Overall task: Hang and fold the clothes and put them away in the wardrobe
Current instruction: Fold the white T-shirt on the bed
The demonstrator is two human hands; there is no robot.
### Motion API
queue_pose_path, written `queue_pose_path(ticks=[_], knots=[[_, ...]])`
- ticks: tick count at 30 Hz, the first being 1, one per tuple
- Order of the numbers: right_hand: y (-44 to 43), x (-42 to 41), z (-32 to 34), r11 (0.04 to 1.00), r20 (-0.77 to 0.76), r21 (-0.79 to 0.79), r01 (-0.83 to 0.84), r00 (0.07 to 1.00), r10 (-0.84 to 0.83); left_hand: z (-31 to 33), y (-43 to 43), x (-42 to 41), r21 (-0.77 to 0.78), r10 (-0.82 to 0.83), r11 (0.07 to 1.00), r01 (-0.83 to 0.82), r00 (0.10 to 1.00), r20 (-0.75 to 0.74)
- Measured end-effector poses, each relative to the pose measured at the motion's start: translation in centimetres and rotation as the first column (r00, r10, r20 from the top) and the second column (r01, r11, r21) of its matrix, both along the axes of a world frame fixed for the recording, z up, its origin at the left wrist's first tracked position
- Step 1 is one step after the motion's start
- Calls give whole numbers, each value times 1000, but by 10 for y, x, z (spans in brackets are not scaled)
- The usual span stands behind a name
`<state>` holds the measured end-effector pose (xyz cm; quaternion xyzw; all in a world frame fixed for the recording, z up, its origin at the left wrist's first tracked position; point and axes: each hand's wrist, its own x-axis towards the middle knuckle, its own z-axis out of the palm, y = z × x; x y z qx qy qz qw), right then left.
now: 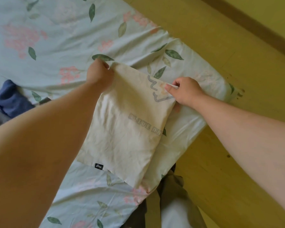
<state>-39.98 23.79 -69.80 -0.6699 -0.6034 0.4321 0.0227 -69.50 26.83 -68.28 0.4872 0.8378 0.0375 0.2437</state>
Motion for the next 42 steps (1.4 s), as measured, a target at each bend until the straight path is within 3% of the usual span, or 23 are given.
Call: queue_pose_path(ticks=[3,5,7,12,17,21,25,36,42], knots=[[-16,-14,7,998,143,60,-10,990,1,-1,-52,-31,66,125,990,-124,992,-16],[-36,-27,12,969,334,224,-108,942,28,-2,-97,-54,51,219,975,-217,975,-43],[-61,-42,21,913,407,341,-225,911,72,-3,-143,-74,-14,252,967,-254,966,-58],[-140,-90,30,860,239,205,-468,876,420,-3,-234,-101,-149,247,957,-247,969,-20],[-215,-130,29,726,146,164,-667,745,651,-2,-265,-102,-68,369,928,-365,928,56],[-244,-152,23,699,200,98,-708,702,683,1,-265,-97,-31,354,935,-353,927,126],[-256,-159,23,629,331,36,-777,603,726,2,-263,-101,-64,270,962,-265,960,81],[-260,-170,38,565,368,-56,-824,508,778,0,-286,-110,-181,313,935,-305,950,12],[-258,-164,30,583,304,-24,-812,549,778,-1,-286,-100,-244,345,910,-336,939,-6]])
